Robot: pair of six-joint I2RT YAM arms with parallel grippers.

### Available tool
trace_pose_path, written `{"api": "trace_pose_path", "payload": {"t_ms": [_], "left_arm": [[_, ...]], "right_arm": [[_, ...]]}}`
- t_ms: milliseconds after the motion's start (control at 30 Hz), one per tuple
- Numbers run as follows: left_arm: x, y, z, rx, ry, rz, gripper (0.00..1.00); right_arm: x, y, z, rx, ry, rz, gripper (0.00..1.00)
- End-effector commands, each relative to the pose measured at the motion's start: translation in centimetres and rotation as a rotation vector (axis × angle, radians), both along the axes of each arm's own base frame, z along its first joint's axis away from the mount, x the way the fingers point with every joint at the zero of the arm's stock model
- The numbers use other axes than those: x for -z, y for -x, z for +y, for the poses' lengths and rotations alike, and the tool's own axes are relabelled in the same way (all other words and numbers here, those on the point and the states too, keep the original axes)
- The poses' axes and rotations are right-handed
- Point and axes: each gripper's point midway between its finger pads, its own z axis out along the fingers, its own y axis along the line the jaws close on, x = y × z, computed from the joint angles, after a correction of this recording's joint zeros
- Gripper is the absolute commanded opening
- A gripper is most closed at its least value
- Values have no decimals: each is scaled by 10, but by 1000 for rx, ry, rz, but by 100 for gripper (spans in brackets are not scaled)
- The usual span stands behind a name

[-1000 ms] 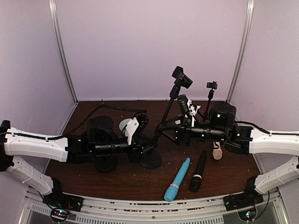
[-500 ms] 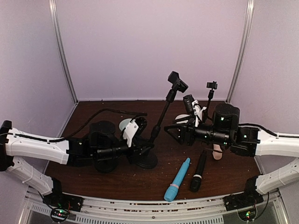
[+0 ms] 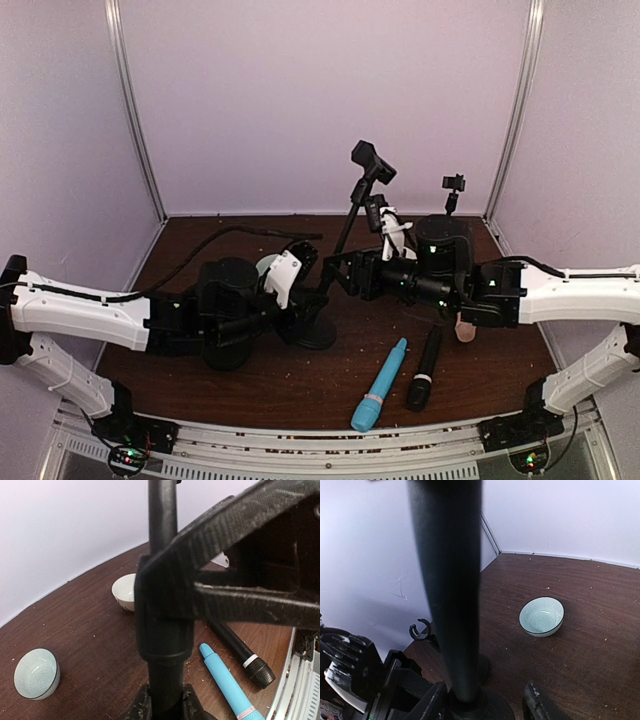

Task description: Attach the microphones to the stand

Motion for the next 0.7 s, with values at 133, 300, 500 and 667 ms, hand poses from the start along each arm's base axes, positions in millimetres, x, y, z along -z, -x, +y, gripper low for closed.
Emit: {"api": "trace_pose_path", "payload": {"t_ms": [133, 300, 500, 667], "left_arm": [[-43, -4, -8, -23, 112, -62, 0], [-43, -5, -7, -33, 114, -63, 0], [-51, 17, -18, 127, 124, -93, 0], [-61, 43, -21, 293, 164, -95, 0]], "right_arm": [[-1, -3, 6, 23, -33, 39, 28], [4, -3, 6, 22, -21, 52, 6], [-3, 24, 26, -253, 21, -112, 0], [-8, 60, 20, -594, 5, -235, 0]]}}
